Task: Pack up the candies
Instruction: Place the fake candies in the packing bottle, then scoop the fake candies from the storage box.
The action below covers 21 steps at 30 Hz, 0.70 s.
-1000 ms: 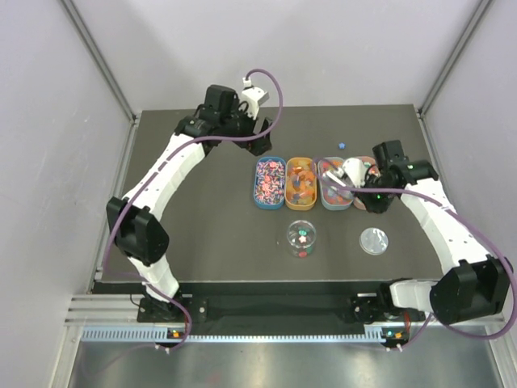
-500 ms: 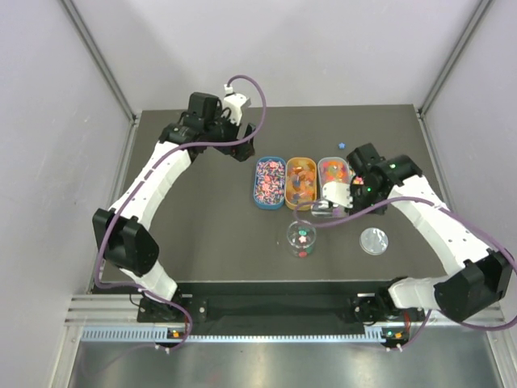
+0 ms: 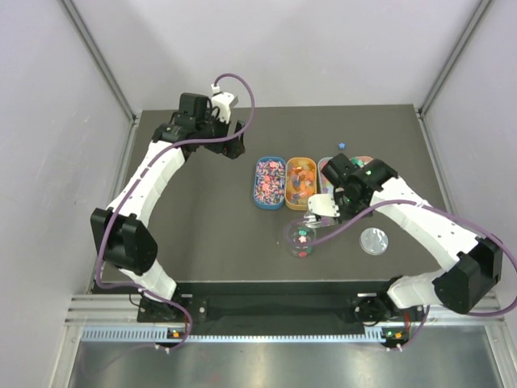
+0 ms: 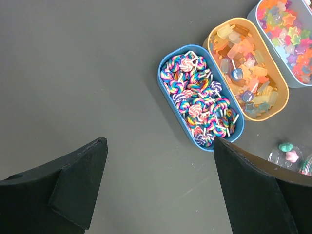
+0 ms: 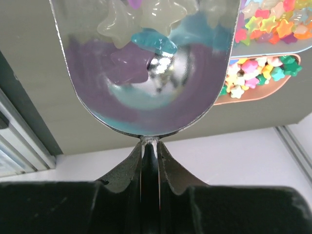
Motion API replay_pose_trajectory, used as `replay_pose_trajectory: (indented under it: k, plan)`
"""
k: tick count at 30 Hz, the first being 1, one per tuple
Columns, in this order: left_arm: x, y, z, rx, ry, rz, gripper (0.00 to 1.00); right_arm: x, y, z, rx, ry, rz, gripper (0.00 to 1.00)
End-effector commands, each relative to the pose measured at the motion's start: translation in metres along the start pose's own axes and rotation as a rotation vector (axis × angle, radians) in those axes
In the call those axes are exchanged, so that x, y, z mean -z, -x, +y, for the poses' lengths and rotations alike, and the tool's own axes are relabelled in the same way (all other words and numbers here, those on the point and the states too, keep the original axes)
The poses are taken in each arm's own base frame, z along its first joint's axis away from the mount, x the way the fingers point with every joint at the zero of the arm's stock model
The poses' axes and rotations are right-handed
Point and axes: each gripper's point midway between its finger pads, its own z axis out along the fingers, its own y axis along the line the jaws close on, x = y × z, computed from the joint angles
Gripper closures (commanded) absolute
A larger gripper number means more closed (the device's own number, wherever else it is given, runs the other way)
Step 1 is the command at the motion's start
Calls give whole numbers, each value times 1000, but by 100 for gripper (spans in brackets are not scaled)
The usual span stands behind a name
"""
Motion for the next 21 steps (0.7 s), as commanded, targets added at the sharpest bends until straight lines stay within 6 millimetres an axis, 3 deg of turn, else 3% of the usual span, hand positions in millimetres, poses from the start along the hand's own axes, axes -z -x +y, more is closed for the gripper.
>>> replay_pose_trajectory:
  k: [1,21]
  plan:
    - [16,24,0,-6,7,-92,6,10,-19,19,68,70,137,100]
    - [13,31,8,26,6,-105,6,22,-13,3,259,-45,286,100]
